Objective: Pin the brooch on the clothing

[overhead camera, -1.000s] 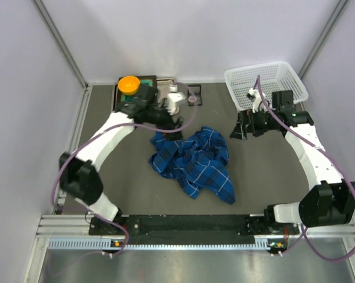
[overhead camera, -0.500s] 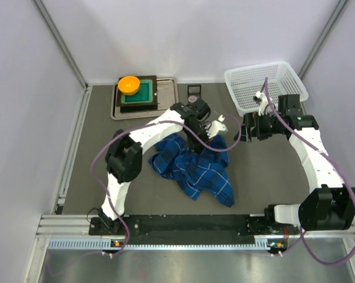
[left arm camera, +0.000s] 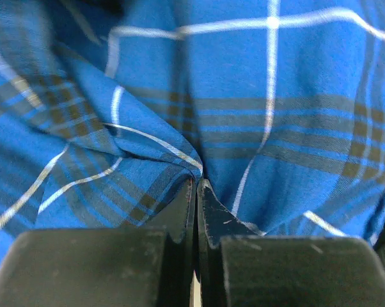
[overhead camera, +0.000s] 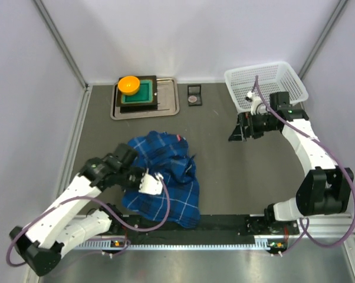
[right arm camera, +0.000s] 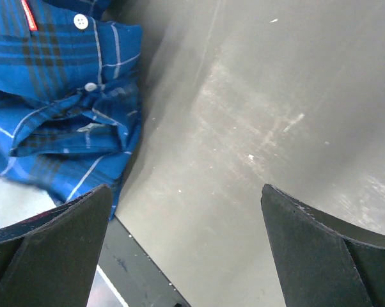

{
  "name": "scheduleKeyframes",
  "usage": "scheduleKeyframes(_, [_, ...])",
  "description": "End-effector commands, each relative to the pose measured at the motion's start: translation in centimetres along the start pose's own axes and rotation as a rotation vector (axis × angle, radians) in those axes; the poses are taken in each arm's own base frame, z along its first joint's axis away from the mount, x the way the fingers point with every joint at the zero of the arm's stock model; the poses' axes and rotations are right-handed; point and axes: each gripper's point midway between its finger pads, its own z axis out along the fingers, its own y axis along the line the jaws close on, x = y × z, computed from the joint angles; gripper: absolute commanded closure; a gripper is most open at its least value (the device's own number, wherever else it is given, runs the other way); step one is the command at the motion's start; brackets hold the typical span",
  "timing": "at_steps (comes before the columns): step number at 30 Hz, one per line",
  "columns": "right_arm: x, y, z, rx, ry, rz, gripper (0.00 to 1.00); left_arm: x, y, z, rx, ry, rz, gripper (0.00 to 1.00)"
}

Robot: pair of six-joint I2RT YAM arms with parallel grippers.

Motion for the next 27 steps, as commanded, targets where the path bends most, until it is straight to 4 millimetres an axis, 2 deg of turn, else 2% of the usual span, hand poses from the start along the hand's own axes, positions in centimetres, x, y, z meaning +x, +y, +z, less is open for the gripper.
scheduleKeyframes(1, [-0.9, 2.6, 1.5, -0.095, 0.021, -0.075, 0.02, 7.9, -5.4, 2.9, 0.19, 0.262, 0.038, 0.99])
scheduleKeyframes(3, [-0.6, 3.2, 2.3, -0.115, 0.042, -0.084, 0.02, 8.6, -6.0, 3.4, 0.21, 0.293, -0.017, 0.86])
scheduleKeyframes(5, [-0.6, 4.4, 3.0, -0.149, 0.058, -0.107, 0.02, 8.6, -6.3, 3.8, 0.229, 0.302, -0.092, 0.67])
scheduleKeyframes(6, [-0.5, 4.7, 3.2, -0.157, 0.063, -0.107, 0.02, 8.3, -6.3, 3.8, 0.229, 0.296, -0.117, 0.52])
scheduleKeyframes(7, [-0.5, 5.4, 4.0, -0.176, 0.072, -0.129, 0.02, 7.5, -5.6, 3.4, 0.212, 0.273, -0.133, 0.41])
scheduleKeyframes(8, [-0.7, 5.8, 4.4, -0.185, 0.074, -0.139, 0.02, 6.5, -5.9, 3.3, 0.233, 0.229, -0.169, 0.16])
scheduleKeyframes(9, [-0.8, 6.3, 4.9, -0.195, 0.078, -0.14, 0.02, 5.9, -5.4, 3.0, 0.216, 0.206, -0.196, 0.01])
scheduleKeyframes(10, [-1.0, 6.5, 5.6, -0.204, 0.077, -0.152, 0.02, 4.6, -4.2, 2.4, 0.178, 0.163, -0.206, 0.01])
scheduleKeyframes(12, [-1.1, 8.2, 6.9, -0.237, 0.095, -0.175, 0.02, 3.3, -3.1, 1.9, 0.141, 0.117, -0.29, 0.01])
scheduleKeyframes(13, [-1.1, 8.5, 7.5, -0.239, 0.103, -0.179, 0.02, 2.2, -1.6, 1.0, 0.099, 0.083, -0.31, 0.01])
scheduleKeyframes(14, [-0.9, 9.6, 8.9, -0.263, 0.119, -0.202, 0.03, 1.8, -0.7, 0.7, 0.078, 0.063, -0.368, 0.01])
scheduleKeyframes(15, [-0.9, 10.0, 9.5, -0.269, 0.127, -0.2, 0.03, 1.0, 1.4, -0.5, 0.021, -0.011, -0.429, 0.01])
scheduleKeyframes(16, [-0.7, 10.3, 10.3, -0.272, 0.137, -0.208, 0.03, 0.9, 2.5, -1.1, -0.008, -0.038, -0.473, 0.01])
scheduleKeyframes(17, [-0.8, 10.3, 11.5, -0.278, 0.145, -0.214, 0.03, 1.1, 3.6, -1.2, -0.014, -0.059, -0.545, 0.01])
scheduleKeyframes(18, [-0.4, 11.2, 12.3, -0.294, 0.164, -0.222, 0.03, 1.5, 5.5, -2.1, -0.071, -0.094, -0.608, 0.01])
scheduleKeyframes(21, [0.8, 12.1, 14.7, -0.329, 0.225, -0.213, 0.03, 3.6, 7.8, -2.2, -0.086, -0.103, -0.753, 0.01])
scheduleKeyframes(22, [1.1, 12.3, 15.2, -0.337, 0.234, -0.214, 0.03, 3.7, 8.3, -2.1, -0.081, -0.129, -0.784, 0.01])
scheduleKeyframes(24, [2.3, 12.5, 16.4, -0.353, 0.264, -0.211, 0.03, 5.5, 9.4, -1.2, -0.078, -0.116, -0.875, 0.01])
scheduleKeyframes(27, [3.8, 12.7, 17.3, -0.378, 0.287, -0.213, 0.03, 7.2, 9.9, 0.4, -0.037, -0.117, -0.946, 0.01])
